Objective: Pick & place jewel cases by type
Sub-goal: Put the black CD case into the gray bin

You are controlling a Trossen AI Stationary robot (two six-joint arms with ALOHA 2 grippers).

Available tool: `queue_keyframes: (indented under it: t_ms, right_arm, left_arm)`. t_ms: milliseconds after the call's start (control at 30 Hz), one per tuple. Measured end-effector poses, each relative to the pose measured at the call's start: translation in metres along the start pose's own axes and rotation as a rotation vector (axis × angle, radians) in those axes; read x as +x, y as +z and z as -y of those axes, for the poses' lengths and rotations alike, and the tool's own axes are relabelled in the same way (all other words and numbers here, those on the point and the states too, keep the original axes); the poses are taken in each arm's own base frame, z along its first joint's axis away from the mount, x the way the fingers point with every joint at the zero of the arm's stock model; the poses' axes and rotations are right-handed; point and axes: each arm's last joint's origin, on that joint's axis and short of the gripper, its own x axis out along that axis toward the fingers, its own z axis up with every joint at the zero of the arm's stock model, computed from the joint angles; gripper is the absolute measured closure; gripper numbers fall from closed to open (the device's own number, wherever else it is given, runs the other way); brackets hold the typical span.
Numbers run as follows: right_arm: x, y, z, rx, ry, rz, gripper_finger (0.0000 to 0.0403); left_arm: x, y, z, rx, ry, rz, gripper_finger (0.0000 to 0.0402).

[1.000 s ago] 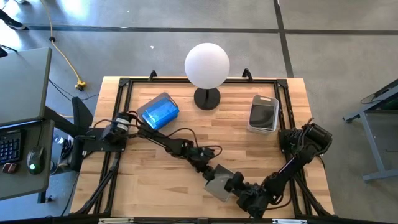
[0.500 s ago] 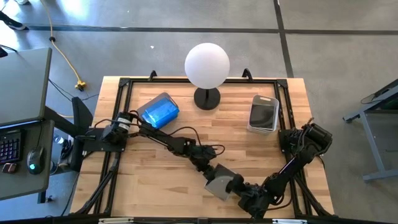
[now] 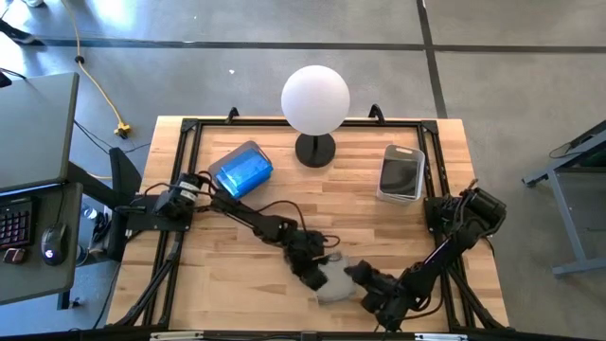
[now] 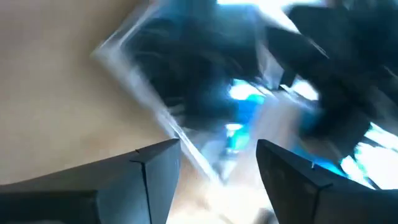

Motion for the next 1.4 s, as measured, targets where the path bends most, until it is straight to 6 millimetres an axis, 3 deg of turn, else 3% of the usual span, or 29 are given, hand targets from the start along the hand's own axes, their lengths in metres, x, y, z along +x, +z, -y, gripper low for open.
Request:
queue_keyframes:
  t_ms: [200,400,633,867,1000,1400]
  right_arm:
    - [-0.001,0.007,-0.004,0.021,0.213,0.144,0.0199]
    - [-0.005,0.015,-0.003,0.007,0.204,0.225,0.0199]
    - [-0.014,0.012,-0.011,-0.001,0.148,0.157,0.0199]
    - [-0.023,0.017,-0.019,0.126,0.287,0.216,0.0199]
    - [-0.024,0.013,-0.020,0.111,0.285,0.178,0.0199]
    - [0.014,-0.003,0.003,0.113,0.529,0.180,0.0199]
  left_arm:
    - [0.005,0.006,-0.005,0.009,-0.004,0.051,0.0220]
    - [0.004,0.010,-0.005,0.013,-0.014,0.083,0.0220]
    - [0.001,0.014,-0.009,0.025,0.000,0.089,0.0220]
    - [-0.008,0.028,-0.018,0.015,0.018,0.120,0.0220]
    - [-0.013,0.032,-0.024,0.002,0.052,0.134,0.0220]
    - [-0.010,0.028,-0.025,-0.026,0.080,0.146,0.0220]
